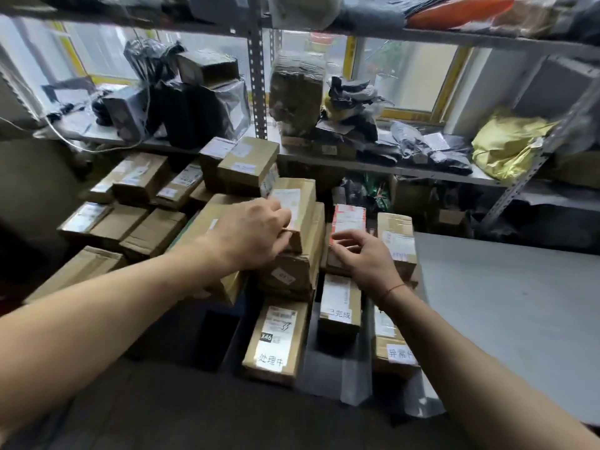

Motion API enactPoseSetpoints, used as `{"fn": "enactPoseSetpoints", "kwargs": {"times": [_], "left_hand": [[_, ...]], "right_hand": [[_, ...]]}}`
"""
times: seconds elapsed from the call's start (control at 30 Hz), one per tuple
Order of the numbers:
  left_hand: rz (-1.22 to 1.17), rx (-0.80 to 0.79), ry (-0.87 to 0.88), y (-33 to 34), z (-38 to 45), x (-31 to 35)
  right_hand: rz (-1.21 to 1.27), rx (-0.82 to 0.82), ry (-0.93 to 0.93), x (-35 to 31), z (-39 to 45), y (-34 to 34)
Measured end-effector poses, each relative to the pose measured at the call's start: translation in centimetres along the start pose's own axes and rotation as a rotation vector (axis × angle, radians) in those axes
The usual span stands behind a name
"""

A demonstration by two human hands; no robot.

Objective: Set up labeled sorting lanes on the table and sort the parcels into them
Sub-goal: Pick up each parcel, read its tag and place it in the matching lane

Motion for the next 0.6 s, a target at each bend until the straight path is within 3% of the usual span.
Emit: {"fn": "enactPoseSetpoints", "kwargs": {"times": [0.23, 0.6], "left_hand": [[-0.066, 0.037, -0.260, 1.2, -13.5, -12.7], [-0.180, -0.009, -0.617, 2.8, -27.4, -20.2]], "right_hand": [[0.008, -0.086, -0.040, -7.0, -1.6, 13.0], [0.070, -0.242, -0.055, -11.4, 0.3, 25.3]]}}
Point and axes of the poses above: each hand's wrist, its own z-axis towards the middle knuckle, its own y-axis out of the palm, x = y × z, the point moved 6 cm from there along z, towards the middle knuckle, and after that the axes turned 12 degrees about y, right-handed, at the moved point
